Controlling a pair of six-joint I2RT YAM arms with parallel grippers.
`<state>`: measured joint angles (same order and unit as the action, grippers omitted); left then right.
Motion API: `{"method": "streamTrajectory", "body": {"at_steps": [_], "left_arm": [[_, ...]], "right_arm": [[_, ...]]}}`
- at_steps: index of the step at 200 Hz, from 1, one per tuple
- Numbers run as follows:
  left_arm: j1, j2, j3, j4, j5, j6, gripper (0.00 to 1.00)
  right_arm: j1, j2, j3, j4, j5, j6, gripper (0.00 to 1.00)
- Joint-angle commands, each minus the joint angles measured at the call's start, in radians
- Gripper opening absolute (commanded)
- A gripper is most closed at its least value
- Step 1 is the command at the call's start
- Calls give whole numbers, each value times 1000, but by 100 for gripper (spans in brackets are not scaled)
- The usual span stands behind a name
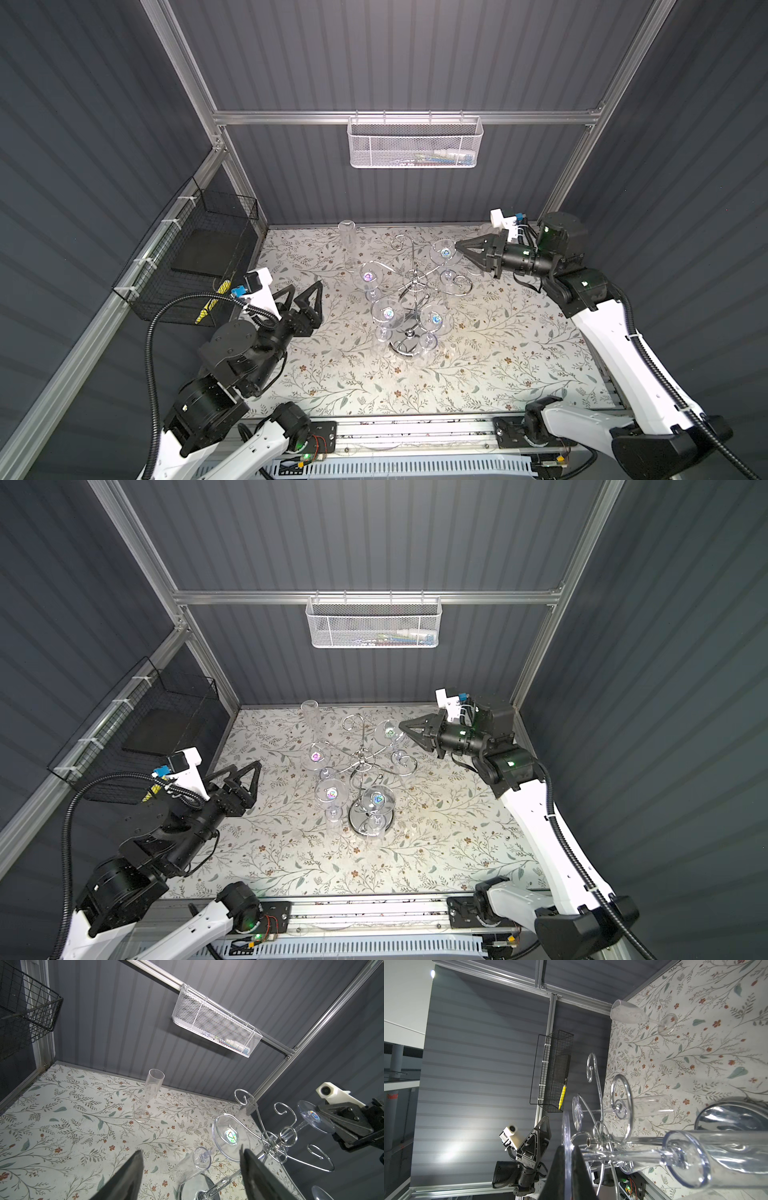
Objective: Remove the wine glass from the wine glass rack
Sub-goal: 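Lift the flute glass off the rack with the right gripper while the left arm rises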
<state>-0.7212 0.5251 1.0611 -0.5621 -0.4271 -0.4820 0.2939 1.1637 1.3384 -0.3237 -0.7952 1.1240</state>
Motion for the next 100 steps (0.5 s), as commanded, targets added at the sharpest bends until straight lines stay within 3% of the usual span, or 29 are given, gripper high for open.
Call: {"method": "streamTrajectory", "body": {"at_steps": [1, 52, 100], "left_arm": [[-3, -9, 28, -12, -14, 15, 75], [-4, 4, 26, 50, 19, -16, 76], [-4, 96, 78, 113, 140, -83, 75]], "right_arm": [[-21, -27, 39, -6, 4, -38, 0], [-80, -68, 44, -35, -1, -69, 0], [-127, -99, 85, -58, 3, -149, 0]]}}
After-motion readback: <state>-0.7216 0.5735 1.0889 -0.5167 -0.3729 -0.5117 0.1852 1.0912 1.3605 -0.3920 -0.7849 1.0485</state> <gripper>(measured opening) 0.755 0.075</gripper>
